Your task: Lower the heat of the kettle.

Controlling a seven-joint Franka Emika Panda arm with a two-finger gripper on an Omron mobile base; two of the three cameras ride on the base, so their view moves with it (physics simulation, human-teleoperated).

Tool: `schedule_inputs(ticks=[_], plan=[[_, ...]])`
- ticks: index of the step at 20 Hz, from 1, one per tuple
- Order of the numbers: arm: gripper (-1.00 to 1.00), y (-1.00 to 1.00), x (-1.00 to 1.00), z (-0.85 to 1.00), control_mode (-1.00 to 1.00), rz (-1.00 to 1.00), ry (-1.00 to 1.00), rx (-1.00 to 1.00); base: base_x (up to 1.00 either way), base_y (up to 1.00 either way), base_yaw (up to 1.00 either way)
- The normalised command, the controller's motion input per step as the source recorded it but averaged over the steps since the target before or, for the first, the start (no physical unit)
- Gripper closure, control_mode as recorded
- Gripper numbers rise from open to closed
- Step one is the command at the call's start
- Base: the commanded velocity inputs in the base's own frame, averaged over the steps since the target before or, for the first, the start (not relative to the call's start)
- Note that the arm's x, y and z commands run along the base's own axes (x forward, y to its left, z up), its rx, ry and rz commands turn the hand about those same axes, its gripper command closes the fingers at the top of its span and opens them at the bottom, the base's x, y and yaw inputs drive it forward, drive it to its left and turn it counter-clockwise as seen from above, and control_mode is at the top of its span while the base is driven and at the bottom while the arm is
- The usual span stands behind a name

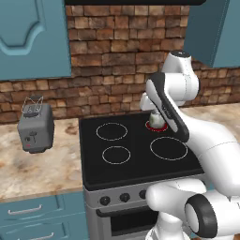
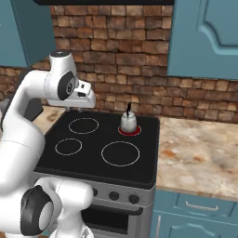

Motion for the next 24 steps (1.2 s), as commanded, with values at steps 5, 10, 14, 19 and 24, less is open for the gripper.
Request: schedule_inputs(ticks=[5, 10, 14, 19, 24], plan=[[-1.00, 0.00, 0.00, 0.00, 1.00, 0.00, 0.00, 0.00, -0.02, 0.24, 0.00], [-1.00, 0.00, 0.00, 0.00, 1.00, 0.00, 0.00, 0.00, -0.04, 0.51, 0.00], [-1.00, 0.00, 0.00, 0.00, 1.00, 0.00, 0.00, 0.00, -0.01, 0.51, 0.00], [-1.00, 0.00, 0.00, 0.00, 1.00, 0.00, 0.00, 0.00, 0.00, 0.52, 0.00], [-1.00, 0.00, 0.00, 0.00, 1.00, 0.00, 0.00, 0.00, 0.00, 0.50, 0.00]])
